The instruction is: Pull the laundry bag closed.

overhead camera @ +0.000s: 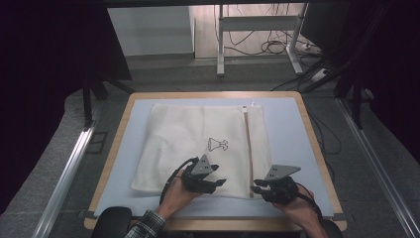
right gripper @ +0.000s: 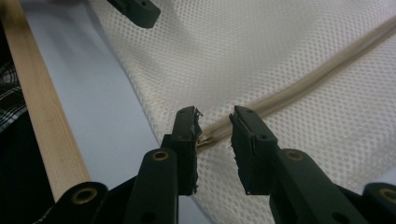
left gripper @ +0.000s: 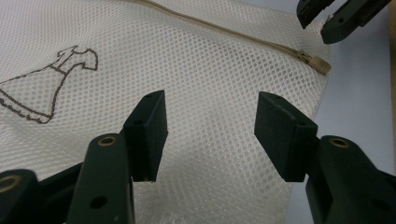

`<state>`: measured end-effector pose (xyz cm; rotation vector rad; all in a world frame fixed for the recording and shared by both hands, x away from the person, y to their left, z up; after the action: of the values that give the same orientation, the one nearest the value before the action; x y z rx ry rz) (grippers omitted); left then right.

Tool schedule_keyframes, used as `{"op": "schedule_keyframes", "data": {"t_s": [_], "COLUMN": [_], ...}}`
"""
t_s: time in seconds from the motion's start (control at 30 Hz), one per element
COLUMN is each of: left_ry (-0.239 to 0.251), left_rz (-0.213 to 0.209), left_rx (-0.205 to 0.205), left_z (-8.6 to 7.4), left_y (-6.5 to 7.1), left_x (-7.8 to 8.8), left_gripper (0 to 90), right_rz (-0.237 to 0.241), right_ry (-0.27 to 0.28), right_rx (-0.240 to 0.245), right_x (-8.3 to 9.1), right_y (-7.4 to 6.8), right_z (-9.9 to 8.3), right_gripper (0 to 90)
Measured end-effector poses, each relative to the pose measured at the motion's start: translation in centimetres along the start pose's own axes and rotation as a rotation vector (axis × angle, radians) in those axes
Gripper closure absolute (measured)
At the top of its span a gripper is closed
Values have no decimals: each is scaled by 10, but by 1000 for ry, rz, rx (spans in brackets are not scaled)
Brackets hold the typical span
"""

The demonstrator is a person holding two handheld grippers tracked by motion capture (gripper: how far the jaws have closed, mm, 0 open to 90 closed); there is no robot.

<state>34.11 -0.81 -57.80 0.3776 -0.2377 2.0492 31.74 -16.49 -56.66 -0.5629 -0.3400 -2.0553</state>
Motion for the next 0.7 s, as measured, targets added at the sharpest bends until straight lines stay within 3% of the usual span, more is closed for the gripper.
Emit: {"op": "schedule_keyframes", "data": {"t_s": [0.17,0.23,0.43,0.7], "left_ry": [0,-6,-8,-17], "left_rz": [3,5,5,11], "left_rx": [-2,-8,-8,-14], "left_z": [0,-1,-2,-3], "left_y": [0,0,0,-1], "left_x": [0,-1,-1,-1], "left_gripper": [433,426,416,410], "right_rz": [24,30,29,13], "right_ry": [-12,-25,-63,-102], "right_rx": [15,28,64,101], "right_x": [-4,-7,-14,-17], "right_y": [-6,-9,-12,-11], "right_z": [-1,-3,-9,-14], "right_gripper": [676,624,563,617]}}
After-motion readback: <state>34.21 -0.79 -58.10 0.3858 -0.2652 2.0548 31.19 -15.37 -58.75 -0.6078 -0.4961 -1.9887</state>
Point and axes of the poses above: each handheld gripper's, and its own axes: x roughly backward along the jaws, z roughly out of its top, y roughly to its right, the point moved 10 cm from there along -x, roughly forward along the jaws, and after that the axes turned 14 degrees about y, right-handed, at the moved point
